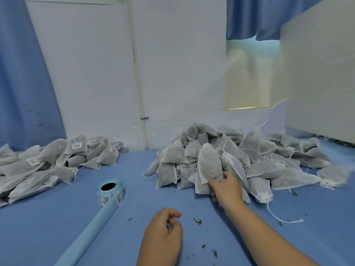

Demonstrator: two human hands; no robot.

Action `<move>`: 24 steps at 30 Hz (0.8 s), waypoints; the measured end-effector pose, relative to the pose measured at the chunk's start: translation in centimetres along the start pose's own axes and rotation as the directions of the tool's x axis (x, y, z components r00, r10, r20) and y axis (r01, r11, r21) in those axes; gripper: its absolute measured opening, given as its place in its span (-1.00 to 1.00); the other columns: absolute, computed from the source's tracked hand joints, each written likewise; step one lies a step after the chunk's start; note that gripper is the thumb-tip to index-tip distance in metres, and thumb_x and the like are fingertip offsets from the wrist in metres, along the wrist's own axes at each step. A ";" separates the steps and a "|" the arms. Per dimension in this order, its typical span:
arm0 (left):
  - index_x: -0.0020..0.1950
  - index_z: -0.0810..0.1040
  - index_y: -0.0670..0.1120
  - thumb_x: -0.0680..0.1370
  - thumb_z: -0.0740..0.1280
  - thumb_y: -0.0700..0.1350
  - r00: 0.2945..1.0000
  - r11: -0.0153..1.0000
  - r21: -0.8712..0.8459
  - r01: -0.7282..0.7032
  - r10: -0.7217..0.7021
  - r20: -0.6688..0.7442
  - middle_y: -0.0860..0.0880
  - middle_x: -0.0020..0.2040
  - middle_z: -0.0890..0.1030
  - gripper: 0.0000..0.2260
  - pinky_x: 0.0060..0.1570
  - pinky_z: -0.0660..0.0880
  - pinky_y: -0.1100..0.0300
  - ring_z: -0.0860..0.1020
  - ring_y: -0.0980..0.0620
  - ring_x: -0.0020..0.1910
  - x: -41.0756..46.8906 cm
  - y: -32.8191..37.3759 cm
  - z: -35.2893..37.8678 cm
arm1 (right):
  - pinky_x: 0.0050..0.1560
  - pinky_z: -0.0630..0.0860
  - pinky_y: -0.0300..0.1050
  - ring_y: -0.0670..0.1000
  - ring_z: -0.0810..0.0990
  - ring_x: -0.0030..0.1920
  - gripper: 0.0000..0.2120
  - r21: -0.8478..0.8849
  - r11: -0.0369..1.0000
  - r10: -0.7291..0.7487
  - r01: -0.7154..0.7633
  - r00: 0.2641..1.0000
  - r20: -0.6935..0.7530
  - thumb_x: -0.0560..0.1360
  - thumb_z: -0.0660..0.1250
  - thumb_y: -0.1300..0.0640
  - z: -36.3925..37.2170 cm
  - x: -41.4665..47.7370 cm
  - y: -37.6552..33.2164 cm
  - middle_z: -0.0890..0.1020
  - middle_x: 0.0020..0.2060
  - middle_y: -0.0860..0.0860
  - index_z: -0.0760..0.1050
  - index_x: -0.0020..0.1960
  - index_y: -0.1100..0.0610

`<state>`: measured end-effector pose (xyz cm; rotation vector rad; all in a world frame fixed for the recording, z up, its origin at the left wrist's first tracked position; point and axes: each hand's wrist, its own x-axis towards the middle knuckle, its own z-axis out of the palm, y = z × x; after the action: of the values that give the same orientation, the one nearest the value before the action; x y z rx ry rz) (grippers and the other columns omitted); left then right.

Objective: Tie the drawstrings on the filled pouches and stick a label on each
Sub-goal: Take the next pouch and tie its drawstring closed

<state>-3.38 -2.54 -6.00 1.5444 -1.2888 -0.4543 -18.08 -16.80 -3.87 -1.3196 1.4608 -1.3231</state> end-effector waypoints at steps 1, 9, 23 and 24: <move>-0.15 0.56 0.06 0.50 0.31 -0.29 1.000 1.000 0.006 -0.003 0.003 0.000 0.00 -0.28 0.51 -0.77 -0.28 0.37 0.43 0.42 0.23 -0.46 -0.1 0.1 0.0 | -0.30 0.51 0.03 0.09 0.51 -0.38 -0.89 -0.007 1.000 -0.009 0.009 1.000 -0.022 0.45 0.32 0.11 -0.1 -0.1 0.0 0.59 -0.35 0.09 0.47 -0.12 0.16; -0.14 0.56 0.07 0.50 0.31 -0.29 0.999 1.000 -0.026 -0.001 0.000 -0.033 0.02 -0.21 0.54 -0.77 -0.27 0.37 0.46 0.43 0.25 -0.43 -0.2 -0.1 -0.6 | -0.34 0.54 -0.08 0.06 0.63 -0.41 -0.87 0.324 0.927 0.123 -0.190 0.969 0.217 0.48 0.30 0.12 -1.0 -1.1 -1.2 0.60 -0.23 0.08 0.50 -0.04 0.17; 0.18 0.46 0.17 0.47 0.39 0.17 0.982 0.904 -0.408 0.128 -0.174 -0.076 0.10 0.19 0.55 -0.69 0.21 0.48 0.12 0.56 0.22 0.09 1.0 0.9 -2.0 | -0.31 0.41 -0.23 -0.11 0.45 -0.41 -0.79 -0.009 0.929 -0.342 0.370 0.867 0.363 0.46 0.36 0.18 0.7 -9.1 -1.3 0.54 -0.45 -0.01 0.45 -0.33 0.06; 0.22 0.47 0.12 0.40 0.39 0.28 0.975 0.832 -0.525 0.181 -0.220 -0.013 0.05 0.20 0.57 -0.54 0.28 0.47 -0.02 0.58 0.09 0.14 1.1 1.0 -2.3 | -0.30 0.39 -0.27 -0.16 0.43 -0.40 -0.81 -0.060 0.865 -0.430 0.498 0.798 0.423 0.44 0.37 0.16 0.6 -10.3 -1.1 0.54 -0.43 -0.06 0.46 -0.33 0.04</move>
<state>-1.72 -2.36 -3.86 1.2159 -0.8482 -0.8050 -15.33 -6.82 -3.99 -2.0263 1.0096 -1.1369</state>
